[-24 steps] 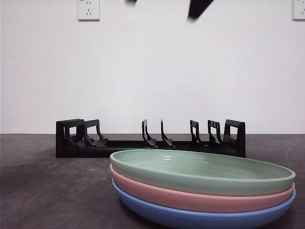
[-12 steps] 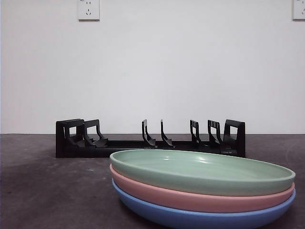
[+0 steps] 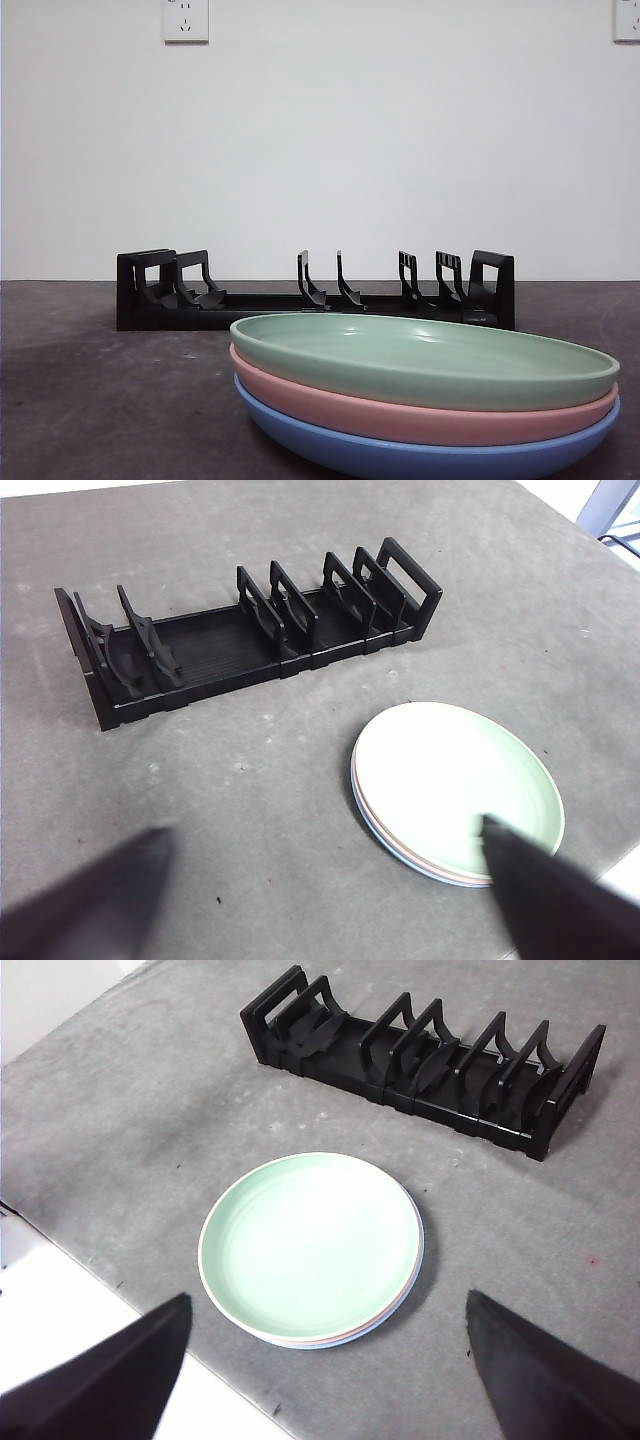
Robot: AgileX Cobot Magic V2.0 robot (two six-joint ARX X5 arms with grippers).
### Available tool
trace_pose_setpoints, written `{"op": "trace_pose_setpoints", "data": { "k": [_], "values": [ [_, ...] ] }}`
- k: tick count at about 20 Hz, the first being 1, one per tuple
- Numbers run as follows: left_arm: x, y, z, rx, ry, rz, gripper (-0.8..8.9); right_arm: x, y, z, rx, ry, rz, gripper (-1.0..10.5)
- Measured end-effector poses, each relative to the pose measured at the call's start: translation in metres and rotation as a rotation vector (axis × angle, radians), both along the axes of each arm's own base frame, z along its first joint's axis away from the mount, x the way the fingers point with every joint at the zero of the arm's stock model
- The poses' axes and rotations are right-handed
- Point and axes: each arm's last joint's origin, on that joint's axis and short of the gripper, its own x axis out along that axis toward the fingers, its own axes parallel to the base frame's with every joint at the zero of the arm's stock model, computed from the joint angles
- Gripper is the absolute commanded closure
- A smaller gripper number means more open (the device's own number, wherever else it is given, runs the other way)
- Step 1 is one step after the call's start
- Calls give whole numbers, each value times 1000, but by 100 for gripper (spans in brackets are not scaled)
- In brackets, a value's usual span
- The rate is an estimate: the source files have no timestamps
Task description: Place the plate
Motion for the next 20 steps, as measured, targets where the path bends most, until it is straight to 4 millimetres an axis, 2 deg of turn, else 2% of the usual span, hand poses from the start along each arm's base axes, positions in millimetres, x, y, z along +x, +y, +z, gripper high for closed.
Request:
{"op": "trace_pose_setpoints", "data": {
  "k": [1,2,15,18,20],
  "values": [
    [0,0,0,1,2,0,816,0,0,0,-1,-1,0,947],
    [0,0,0,1,1,0,791,0,0,0,-3,-2,-1,928],
    [-1,1,0,-4,-5,2,790,1,0,-1,-10,-12,-18,928],
    [3,6,-1,-19,0,81,790,1,0,-1,-10,-12,-18,928],
    [9,12,-12,-34,4,166,790,1,0,-1,-10,-12,-18,928]
  ]
}}
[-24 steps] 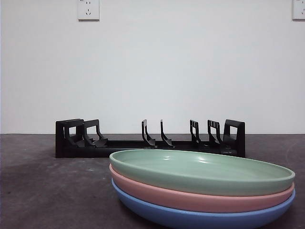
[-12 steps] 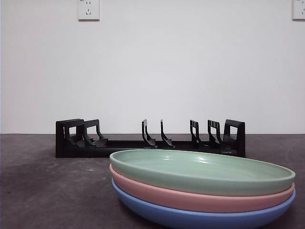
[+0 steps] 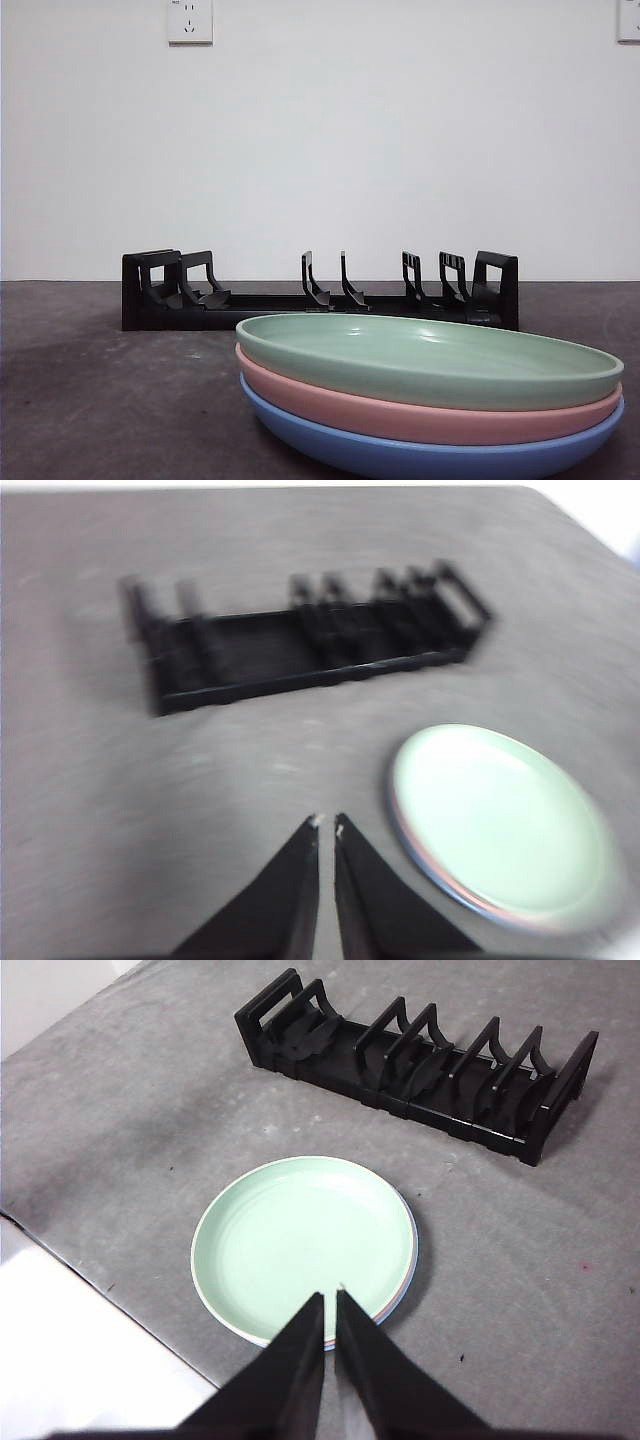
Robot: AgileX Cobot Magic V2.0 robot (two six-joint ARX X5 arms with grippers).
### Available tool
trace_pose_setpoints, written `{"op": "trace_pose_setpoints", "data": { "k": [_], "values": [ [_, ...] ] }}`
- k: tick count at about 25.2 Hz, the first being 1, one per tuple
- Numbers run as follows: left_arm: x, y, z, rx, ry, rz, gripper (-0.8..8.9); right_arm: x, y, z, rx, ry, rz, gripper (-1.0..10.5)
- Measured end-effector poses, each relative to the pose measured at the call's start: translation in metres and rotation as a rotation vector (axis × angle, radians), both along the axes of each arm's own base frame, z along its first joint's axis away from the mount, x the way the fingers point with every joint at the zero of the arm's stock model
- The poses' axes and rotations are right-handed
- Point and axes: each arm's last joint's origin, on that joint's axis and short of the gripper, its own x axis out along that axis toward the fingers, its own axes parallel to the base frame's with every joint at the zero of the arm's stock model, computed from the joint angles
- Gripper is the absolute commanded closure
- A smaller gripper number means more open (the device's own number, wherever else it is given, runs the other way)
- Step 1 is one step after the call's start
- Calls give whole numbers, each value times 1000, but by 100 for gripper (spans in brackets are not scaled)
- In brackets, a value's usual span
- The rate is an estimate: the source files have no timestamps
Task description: Place the plate
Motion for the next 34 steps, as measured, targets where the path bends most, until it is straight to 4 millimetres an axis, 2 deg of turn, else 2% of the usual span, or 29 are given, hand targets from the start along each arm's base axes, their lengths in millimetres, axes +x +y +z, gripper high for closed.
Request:
{"op": "trace_pose_setpoints", "data": {
  "k": [2,5,7,10,13,14,20,34],
  "values": [
    [8,10,-21,-15,-67,159,790,0,0,0,0,0,0,928],
    [14,25,-73,-30,-224,356,790,0,0,0,0,0,0,928],
    [19,30,-106,-15,-307,425,790,0,0,0,0,0,0,928],
    [29,31,-159,24,-332,416,790,0,0,0,0,0,0,928],
    [31,30,-185,38,-282,407,790,0,0,0,0,0,0,928],
    [32,30,-190,42,-274,403,790,0,0,0,0,0,0,928],
    [30,28,-188,86,-361,367,790,0,0,0,0,0,0,928],
    [30,28,-188,138,-371,367,790,0,0,0,0,0,0,928]
  ]
}}
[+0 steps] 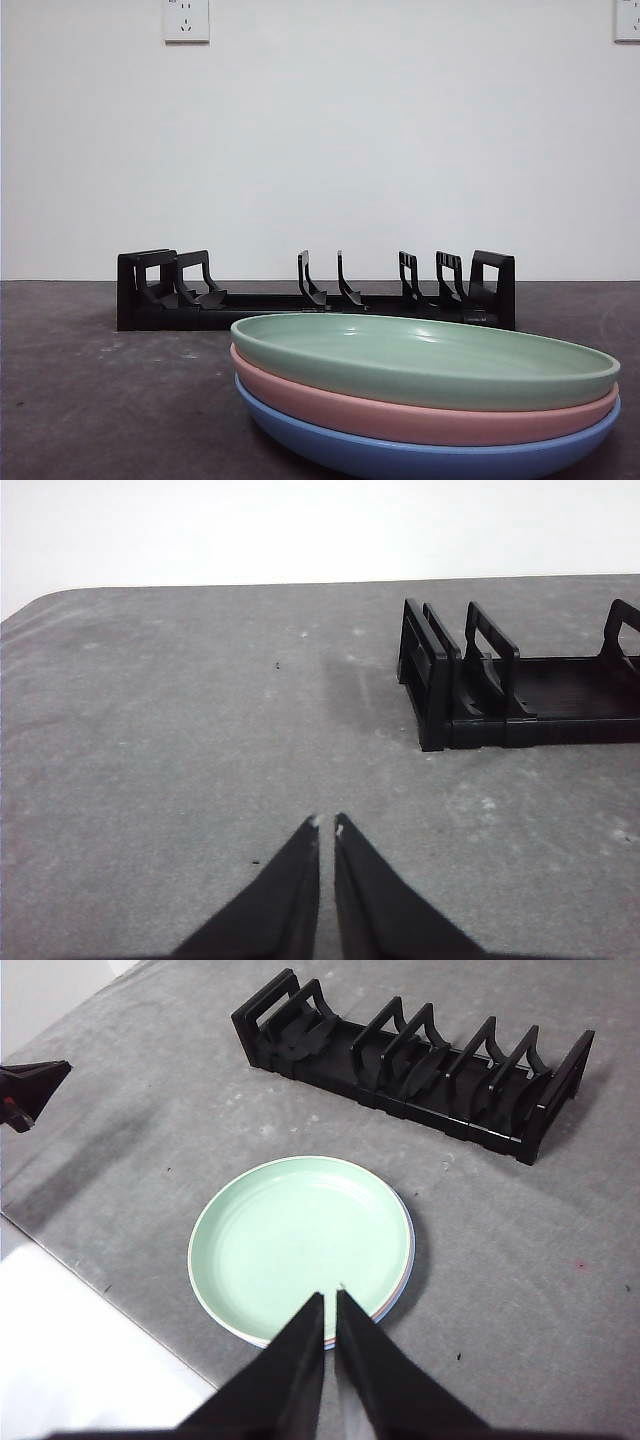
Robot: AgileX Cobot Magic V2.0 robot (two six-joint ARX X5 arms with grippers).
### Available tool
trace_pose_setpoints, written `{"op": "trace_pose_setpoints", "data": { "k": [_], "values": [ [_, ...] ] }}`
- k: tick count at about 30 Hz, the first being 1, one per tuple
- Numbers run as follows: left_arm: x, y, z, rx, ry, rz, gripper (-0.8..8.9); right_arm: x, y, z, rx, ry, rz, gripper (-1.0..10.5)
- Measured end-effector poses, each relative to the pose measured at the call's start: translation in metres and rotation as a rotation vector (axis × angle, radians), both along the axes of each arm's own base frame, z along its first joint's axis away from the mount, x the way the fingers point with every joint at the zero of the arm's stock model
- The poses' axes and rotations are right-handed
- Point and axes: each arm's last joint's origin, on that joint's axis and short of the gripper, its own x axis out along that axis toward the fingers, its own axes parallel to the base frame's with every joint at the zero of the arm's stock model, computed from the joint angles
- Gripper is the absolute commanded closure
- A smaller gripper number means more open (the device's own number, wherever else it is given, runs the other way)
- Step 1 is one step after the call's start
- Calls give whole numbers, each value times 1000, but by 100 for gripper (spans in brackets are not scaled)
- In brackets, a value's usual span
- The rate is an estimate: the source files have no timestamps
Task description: Place the plate
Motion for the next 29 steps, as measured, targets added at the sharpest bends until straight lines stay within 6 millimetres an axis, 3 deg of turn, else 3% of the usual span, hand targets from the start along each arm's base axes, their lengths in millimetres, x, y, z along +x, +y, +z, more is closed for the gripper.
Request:
{"op": "trace_pose_setpoints", "data": {
  "k": [20,25,29],
  "values": [
    [0,0,0,0,0,0,790,0,-1,0,8,-4,-16,928],
    [0,0,0,0,0,0,790,-1,-7,-7,66,-38,-201,928],
    [0,0,0,0,0,0,790,9,2,-27,151,-111,-394,928]
  ]
}}
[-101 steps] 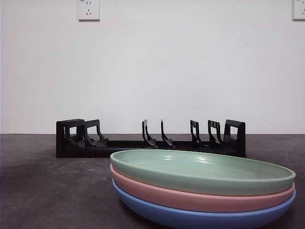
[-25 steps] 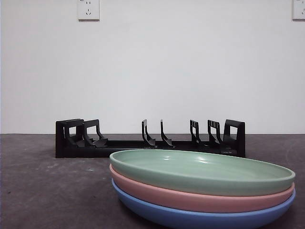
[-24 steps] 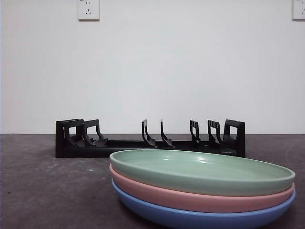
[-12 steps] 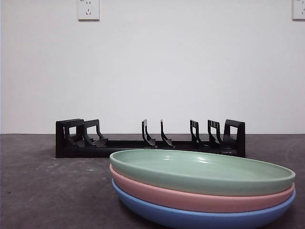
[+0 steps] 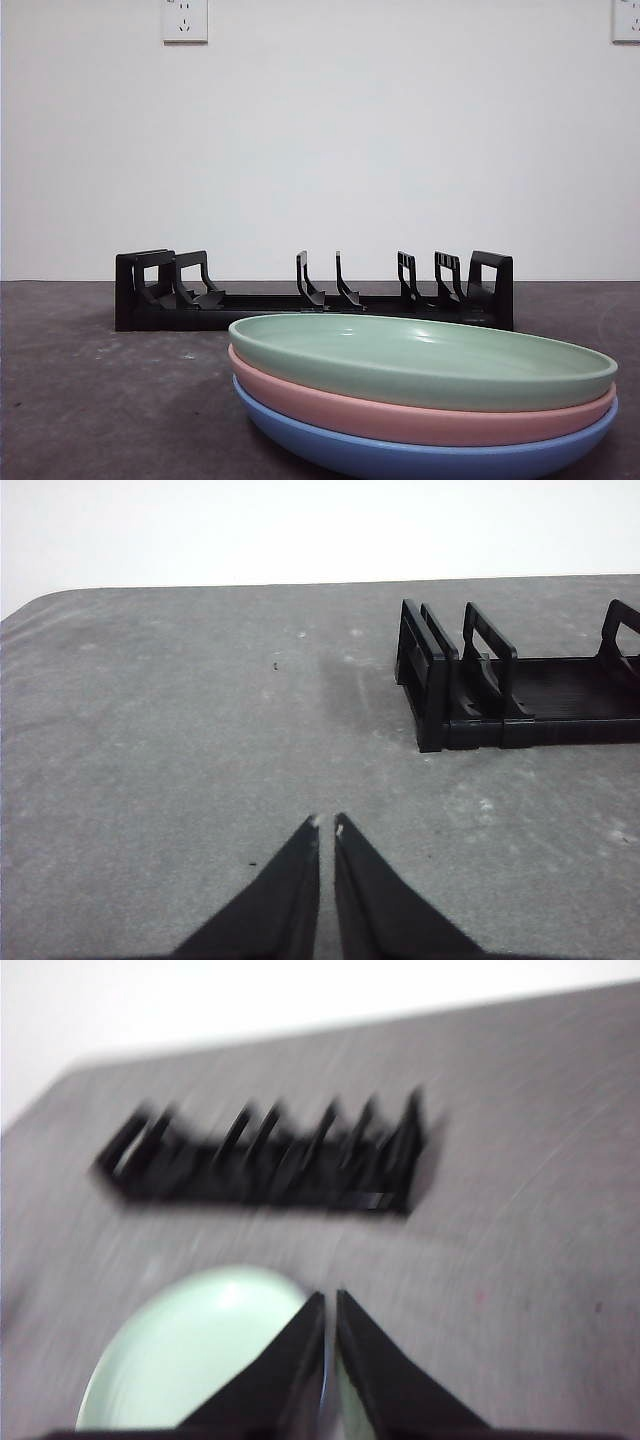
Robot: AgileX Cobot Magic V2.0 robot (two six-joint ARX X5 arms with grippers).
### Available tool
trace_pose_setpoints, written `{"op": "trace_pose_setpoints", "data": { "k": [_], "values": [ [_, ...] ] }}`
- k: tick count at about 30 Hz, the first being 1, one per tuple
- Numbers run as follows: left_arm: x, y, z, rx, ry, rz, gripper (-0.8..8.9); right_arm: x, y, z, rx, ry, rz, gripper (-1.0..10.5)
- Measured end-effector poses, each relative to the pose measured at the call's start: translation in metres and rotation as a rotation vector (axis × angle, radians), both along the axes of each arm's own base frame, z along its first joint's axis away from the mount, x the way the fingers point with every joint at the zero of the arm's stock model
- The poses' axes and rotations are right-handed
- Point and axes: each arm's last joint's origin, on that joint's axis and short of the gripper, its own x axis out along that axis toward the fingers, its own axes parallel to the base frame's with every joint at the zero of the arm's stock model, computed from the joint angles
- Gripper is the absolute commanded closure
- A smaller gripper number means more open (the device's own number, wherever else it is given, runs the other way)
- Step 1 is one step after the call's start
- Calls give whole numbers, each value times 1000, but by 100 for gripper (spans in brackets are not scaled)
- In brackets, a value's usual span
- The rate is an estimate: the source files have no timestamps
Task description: Place the plate
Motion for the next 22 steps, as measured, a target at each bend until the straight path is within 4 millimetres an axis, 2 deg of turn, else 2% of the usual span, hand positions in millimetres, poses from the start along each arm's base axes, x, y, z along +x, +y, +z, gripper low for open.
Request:
{"op": "trace_pose_setpoints", "data": {
  "k": [4,9,14,22],
  "values": [
    [0,0,0,0,0,0,790,21,13,-23,48,-143,-70,928],
    [0,0,0,0,0,0,790,50,13,-71,-84,-272,-119,928],
    [0,0,0,0,0,0,790,62,5,-116,-200,-318,-101,928],
    [0,0,0,0,0,0,790,74,3,-154,-279,-392,-97,928]
  ]
}}
